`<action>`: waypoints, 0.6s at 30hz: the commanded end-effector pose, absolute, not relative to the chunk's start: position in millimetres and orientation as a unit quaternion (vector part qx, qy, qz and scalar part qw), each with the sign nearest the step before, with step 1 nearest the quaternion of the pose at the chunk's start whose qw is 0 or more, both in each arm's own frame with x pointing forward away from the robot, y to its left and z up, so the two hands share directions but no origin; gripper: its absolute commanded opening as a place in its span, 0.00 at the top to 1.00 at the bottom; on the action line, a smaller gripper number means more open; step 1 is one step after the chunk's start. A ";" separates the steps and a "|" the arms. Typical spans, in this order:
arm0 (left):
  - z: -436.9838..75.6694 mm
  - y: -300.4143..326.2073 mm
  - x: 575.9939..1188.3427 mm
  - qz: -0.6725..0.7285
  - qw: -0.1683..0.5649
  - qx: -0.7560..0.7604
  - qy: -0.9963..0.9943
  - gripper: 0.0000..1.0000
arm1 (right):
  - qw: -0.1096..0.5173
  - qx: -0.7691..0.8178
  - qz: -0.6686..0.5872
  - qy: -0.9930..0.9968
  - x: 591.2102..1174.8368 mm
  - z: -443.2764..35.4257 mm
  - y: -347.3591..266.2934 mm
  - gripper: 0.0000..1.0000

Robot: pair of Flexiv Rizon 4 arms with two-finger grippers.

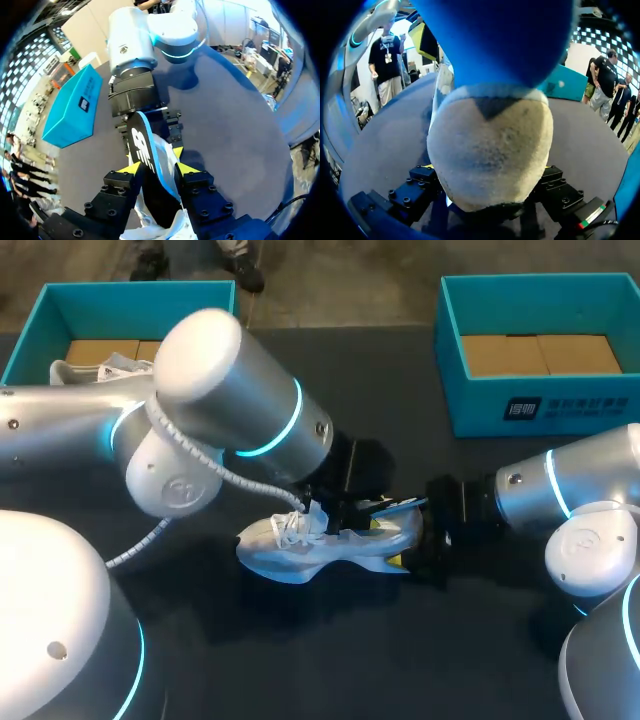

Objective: Take the shoe out of the shoebox, open the shoe tongue, remove and reinsert the insole, then place the shoe into the shoebox

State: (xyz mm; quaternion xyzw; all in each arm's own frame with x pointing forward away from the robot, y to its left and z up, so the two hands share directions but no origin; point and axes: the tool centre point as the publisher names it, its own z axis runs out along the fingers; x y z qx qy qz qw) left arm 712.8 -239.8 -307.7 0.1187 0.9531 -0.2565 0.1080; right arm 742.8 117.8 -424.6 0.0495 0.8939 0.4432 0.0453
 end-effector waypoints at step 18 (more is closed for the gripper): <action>-328.1 -245.7 717.3 -0.274 0.181 0.060 0.943 0.60 | 0.046 0.050 0.441 0.895 745.3 -427.6 119.0 1.00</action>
